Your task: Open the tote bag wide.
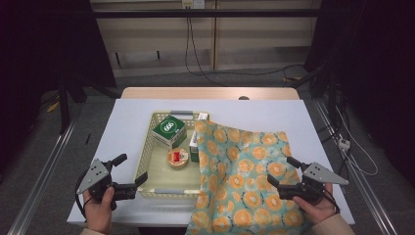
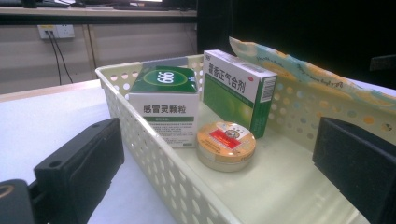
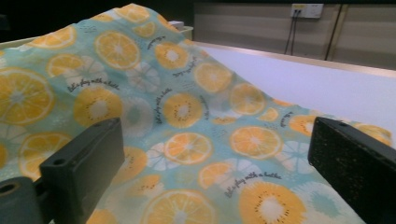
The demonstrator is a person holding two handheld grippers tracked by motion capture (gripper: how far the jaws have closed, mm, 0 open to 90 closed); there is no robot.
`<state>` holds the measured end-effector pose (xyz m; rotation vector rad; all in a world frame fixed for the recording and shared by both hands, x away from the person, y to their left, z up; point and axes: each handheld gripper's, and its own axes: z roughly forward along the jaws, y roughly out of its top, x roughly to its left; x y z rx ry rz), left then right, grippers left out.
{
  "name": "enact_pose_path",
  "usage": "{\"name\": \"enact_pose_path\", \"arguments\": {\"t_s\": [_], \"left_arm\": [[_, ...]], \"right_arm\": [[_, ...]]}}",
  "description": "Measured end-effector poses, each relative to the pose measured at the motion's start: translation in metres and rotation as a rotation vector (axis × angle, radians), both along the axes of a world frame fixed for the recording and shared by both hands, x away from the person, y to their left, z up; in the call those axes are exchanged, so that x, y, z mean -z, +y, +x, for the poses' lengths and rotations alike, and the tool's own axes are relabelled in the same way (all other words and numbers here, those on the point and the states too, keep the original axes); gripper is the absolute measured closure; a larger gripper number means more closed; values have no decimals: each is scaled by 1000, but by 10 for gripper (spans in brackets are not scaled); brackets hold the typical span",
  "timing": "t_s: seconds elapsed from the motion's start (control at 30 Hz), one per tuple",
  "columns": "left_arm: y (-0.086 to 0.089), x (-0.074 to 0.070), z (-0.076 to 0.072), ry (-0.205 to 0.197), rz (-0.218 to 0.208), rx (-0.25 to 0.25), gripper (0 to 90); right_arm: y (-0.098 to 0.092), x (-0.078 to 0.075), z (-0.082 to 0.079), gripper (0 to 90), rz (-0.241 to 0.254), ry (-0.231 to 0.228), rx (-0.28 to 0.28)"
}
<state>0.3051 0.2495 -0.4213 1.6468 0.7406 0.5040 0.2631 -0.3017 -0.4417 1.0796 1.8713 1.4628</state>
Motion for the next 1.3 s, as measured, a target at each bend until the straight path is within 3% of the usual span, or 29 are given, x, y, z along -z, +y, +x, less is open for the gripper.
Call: {"name": "enact_pose_path", "arguments": {"t_s": [0.13, 0.37, 0.47, 0.53, 0.73, 0.77, 0.9, 1.03, 1.07, 1.13, 1.3], "left_arm": [[-1, 0, -1, -1, -7, 10, 20], [-2, 2, 2, 8, -27, 34, 20], [-2, 2, 4, 15, -42, 38, 20], [-1, 1, 4, 14, -50, 33, 20], [-5, 1, 6, 16, -47, 40, 20], [-6, 2, 7, 16, -41, 43, 20], [-7, 1, 8, 11, -46, 47, 21], [-5, -1, 6, 9, -58, 40, 21], [-4, -1, 5, 11, -66, 35, 20], [-4, 0, 4, 15, -69, 34, 20], [-4, 1, 3, 20, -55, 33, 20]], "right_arm": [[3, -3, 7, 61, -18, 39, -8], [15, -14, 27, 57, -36, 54, -41], [18, -18, 39, 45, -35, 54, -83], [19, -19, 43, 52, -42, 59, -76], [19, -25, 77, 50, -112, 129, -85], [19, -25, 77, 50, -112, 129, -85], [20, -21, 105, 70, -174, 191, -89], [24, -19, 118, 79, -206, 194, -113], [27, -18, 127, 88, -228, 204, -145], [28, -17, 132, 107, -236, 212, -161], [44, -13, 165, 114, -238, 232, -184]]}}
